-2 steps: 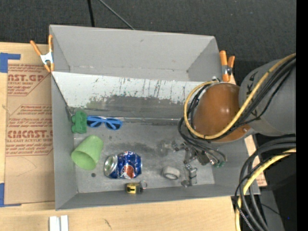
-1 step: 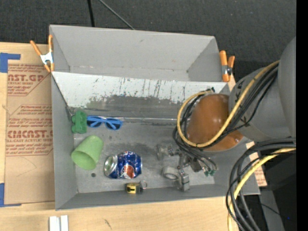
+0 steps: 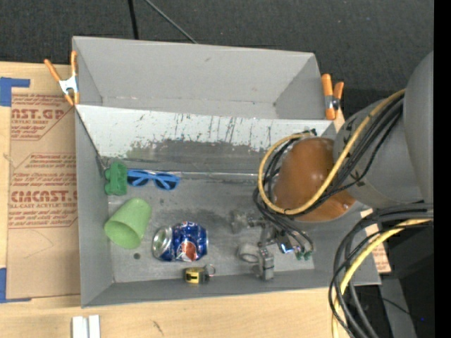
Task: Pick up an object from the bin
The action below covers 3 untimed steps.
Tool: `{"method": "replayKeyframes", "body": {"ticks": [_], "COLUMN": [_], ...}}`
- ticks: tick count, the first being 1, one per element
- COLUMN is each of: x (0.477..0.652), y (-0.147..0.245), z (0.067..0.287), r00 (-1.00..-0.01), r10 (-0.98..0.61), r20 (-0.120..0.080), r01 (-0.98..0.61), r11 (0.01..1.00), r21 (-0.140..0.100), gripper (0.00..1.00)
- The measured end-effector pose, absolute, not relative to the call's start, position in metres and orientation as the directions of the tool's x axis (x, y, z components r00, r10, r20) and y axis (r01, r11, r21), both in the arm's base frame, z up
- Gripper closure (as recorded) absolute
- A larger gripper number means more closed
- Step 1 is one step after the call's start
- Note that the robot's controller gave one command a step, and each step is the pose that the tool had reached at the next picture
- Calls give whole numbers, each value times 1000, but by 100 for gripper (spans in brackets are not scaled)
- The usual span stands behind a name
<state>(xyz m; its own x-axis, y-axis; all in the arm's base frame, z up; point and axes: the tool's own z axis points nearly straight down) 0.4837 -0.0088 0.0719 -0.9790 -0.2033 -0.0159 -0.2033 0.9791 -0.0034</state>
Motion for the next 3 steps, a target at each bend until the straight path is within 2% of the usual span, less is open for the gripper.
{"method": "replayKeyframes", "body": {"ticks": [1,2,3], "x": [480,479,480], "y": [-8,-8,-7], "z": [70,75,122], "r00": [-979,-979,-979], "r10": [-205,-205,-205], "r20": [-2,0,-4], "r01": [-205,-205,-205], "r11": [979,979,979], "r21": [0,0,-1], "gripper": [100,100,100]}}
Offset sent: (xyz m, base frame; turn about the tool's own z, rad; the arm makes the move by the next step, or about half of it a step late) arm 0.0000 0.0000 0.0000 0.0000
